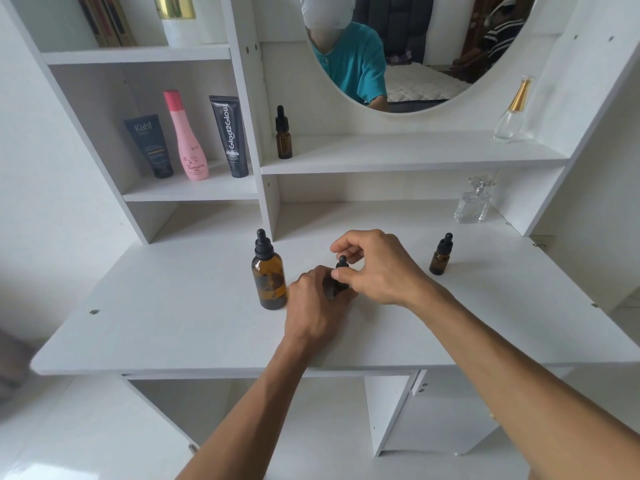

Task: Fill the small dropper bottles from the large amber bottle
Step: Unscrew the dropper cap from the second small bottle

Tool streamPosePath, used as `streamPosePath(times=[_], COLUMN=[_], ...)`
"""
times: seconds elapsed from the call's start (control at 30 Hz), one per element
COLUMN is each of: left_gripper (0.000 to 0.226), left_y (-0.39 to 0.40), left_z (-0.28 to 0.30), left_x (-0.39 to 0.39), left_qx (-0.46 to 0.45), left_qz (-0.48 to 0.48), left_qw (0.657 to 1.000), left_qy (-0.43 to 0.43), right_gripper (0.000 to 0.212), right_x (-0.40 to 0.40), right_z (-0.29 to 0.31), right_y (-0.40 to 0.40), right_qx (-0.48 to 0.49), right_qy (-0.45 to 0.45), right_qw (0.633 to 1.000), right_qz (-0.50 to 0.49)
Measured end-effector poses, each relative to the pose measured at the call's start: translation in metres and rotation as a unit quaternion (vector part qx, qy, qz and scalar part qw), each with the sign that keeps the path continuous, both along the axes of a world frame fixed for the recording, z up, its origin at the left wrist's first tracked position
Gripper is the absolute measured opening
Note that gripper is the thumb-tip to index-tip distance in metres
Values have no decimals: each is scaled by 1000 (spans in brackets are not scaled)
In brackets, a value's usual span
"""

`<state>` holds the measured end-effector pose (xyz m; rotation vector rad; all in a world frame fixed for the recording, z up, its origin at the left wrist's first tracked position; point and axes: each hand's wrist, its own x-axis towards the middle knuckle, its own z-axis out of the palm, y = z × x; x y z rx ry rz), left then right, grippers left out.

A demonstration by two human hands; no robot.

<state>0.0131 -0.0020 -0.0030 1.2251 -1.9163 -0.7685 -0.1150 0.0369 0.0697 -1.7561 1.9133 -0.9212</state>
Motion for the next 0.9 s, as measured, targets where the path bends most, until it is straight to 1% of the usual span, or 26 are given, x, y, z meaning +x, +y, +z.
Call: streamPosePath(times=[0.17,0.33,0.6,0.77,0.9], left_gripper=[20,20,21,21,23], left_y=[0,2,1,2,1], left_z=[-1,0,0,2,1], left_x=[0,1,1,0,1], left_qx=[7,11,12,11,13], left_qz=[0,-2,-3,2,8], left_qw=[1000,1000,1000,1000,1000], left_qy=[5,16,12,5,6], right_gripper=[32,38,37,27,30], right_x=[-1,-1,-1,1,-2], right_z=[-1,1,2,-1,6], right_y=[0,1,1,-2,-2], right_qx=[0,9,7,6,-20], right_qy=[-3,9,21,31,32], right_qw=[1000,1000,1000,999,999], right_qz=[-6,5,8,6,2])
